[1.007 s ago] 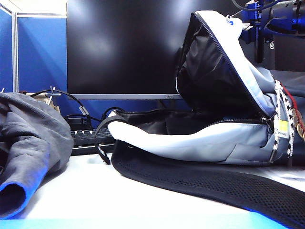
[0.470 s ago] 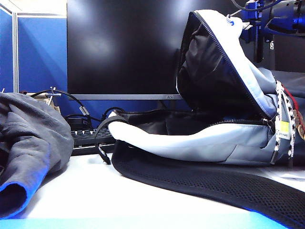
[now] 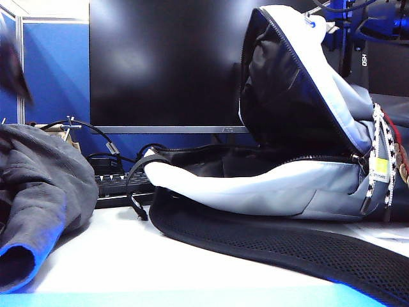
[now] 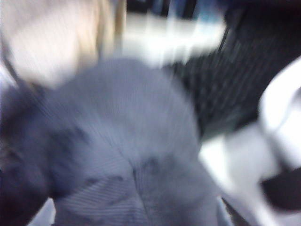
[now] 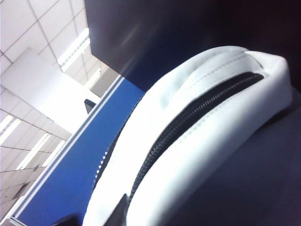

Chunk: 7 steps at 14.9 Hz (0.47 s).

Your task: Put the gray clothes into the backpack.

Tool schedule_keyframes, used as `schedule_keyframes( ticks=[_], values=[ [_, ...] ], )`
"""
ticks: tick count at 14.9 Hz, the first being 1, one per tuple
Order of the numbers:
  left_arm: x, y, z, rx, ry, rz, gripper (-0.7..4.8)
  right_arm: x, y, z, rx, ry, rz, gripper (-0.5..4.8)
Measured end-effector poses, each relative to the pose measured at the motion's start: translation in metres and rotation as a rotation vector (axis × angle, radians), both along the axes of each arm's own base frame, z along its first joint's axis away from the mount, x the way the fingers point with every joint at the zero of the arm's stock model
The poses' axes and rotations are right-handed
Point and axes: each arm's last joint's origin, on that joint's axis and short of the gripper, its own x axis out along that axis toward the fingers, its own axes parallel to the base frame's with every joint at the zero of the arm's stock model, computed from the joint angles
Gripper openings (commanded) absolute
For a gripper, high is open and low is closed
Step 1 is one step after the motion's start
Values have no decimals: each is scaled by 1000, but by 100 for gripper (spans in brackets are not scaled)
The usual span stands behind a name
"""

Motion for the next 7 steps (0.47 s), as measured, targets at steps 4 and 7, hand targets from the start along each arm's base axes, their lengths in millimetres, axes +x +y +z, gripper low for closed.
schedule_keyframes(
  ticks=[4, 7],
  values=[
    [24, 0, -53, 5, 294, -1, 479, -1, 0, 1, 4, -14, 1, -8],
    [35, 0, -78, 11, 391, -2, 462, -1, 0, 2, 4, -23, 1, -8]
  ],
)
